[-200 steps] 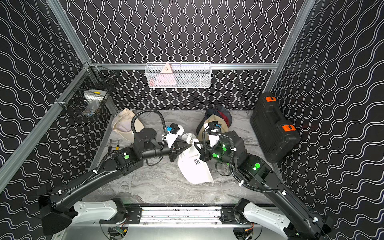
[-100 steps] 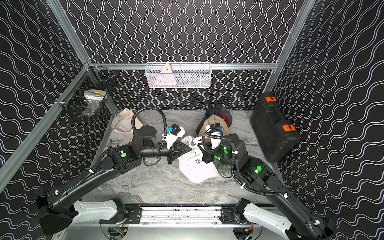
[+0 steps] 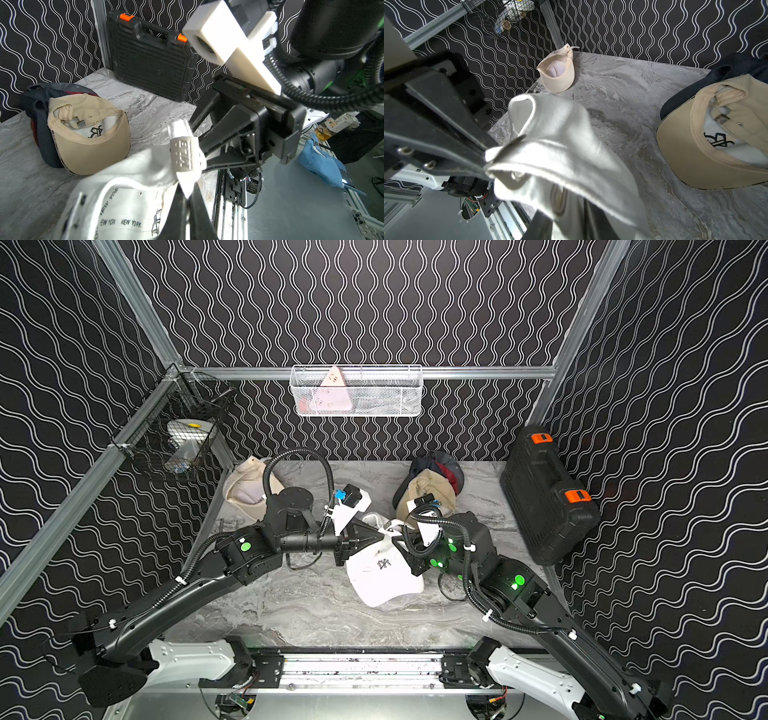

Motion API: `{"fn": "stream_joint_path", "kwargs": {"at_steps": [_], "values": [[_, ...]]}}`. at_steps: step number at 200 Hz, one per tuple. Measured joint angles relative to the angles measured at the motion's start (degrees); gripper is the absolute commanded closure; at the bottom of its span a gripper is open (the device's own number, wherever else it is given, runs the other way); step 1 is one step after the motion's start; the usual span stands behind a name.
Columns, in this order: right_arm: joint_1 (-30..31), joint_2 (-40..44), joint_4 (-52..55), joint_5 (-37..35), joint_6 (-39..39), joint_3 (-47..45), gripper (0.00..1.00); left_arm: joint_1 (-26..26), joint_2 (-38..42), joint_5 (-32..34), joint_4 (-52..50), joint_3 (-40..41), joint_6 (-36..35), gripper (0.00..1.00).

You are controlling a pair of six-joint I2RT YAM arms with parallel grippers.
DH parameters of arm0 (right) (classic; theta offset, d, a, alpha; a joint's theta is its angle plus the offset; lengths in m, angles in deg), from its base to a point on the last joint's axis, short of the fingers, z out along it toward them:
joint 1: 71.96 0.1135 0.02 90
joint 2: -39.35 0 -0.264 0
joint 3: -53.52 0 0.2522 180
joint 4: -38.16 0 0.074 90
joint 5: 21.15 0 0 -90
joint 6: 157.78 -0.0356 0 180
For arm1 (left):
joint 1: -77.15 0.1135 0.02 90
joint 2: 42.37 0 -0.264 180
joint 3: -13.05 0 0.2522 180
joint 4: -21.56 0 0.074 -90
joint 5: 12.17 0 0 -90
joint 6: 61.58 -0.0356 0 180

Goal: Open the adjustable buckle of the baseball cap
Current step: Open the adjustable buckle on the baseball cap.

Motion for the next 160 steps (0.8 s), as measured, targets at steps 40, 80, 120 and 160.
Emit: {"fn": "stream_joint_path", "kwargs": {"at_steps": [40, 80, 120, 160], "values": [[0.0, 0.07, 0.0, 1.36, 0.96, 0.0, 0.7, 0.0, -0.7, -0.87, -0.83, -0.83, 0.07, 0.95], [0.0, 0.35, 0.13, 1.6, 1.77, 0.59, 0.69, 0.0, -1.81, -1.14, -2.05, -2.03, 0.2, 0.95], [0.0, 0.2, 0.28, 1.79, 2.64, 0.7, 0.69, 0.0, -3.08, -1.9, -2.56, -3.28, 0.22, 0.95], [0.0, 0.0, 0.37, 1.77, 3.67, 0.74, 0.69, 0.0, -3.34, -2.8, -3.37, -3.8, 0.46, 0.95]]}}
